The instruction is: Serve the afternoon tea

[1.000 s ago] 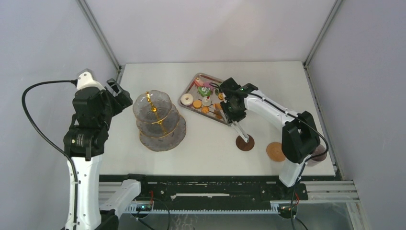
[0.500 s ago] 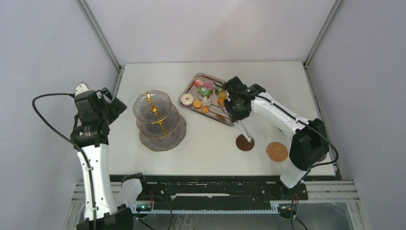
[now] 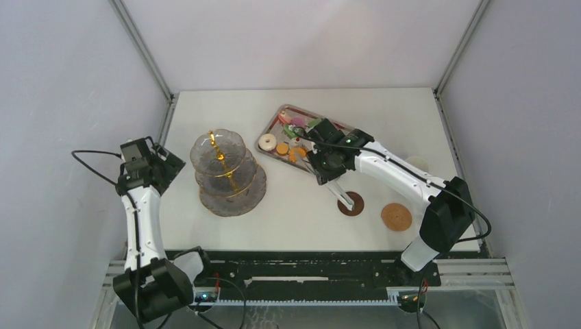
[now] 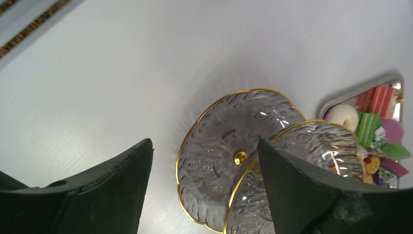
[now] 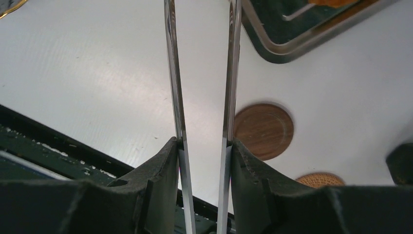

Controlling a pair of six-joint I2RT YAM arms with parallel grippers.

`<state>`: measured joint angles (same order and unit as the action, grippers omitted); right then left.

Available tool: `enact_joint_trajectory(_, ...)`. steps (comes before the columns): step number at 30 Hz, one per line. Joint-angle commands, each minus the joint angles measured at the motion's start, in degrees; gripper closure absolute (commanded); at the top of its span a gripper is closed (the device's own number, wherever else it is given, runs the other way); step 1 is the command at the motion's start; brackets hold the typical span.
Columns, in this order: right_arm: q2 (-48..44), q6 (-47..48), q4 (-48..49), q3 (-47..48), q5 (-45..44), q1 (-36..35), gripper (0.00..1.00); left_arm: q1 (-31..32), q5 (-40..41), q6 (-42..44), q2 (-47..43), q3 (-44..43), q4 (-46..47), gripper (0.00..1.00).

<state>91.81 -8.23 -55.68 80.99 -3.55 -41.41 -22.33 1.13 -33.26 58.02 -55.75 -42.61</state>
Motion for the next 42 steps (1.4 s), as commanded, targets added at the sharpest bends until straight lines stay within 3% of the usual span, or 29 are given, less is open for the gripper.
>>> enact_joint_trajectory(1,-0.9,-1.3,4.3,0.4,1.9,-4.2,1.0,-0.3,-4.5,-0.2,2.3,3.4,4.3,0.18)
enact_joint_trajectory(13,6.9,-1.2,5.5,4.3,1.9,-15.5,1.0,1.5,-8.1,0.2,3.7,8.8,6.8,0.19)
enact_joint_trajectory(24,12.1,-1.5,6.8,9.2,2.4,-17.2,1.0,7.1,-8.5,-2.6,1.5,11.9,8.1,0.19)
enact_joint_trajectory(42,18.6,-2.8,12.2,12.3,-2.7,-15.6,1.0,6.9,5.6,0.2,-6.5,4.3,0.1,0.17)
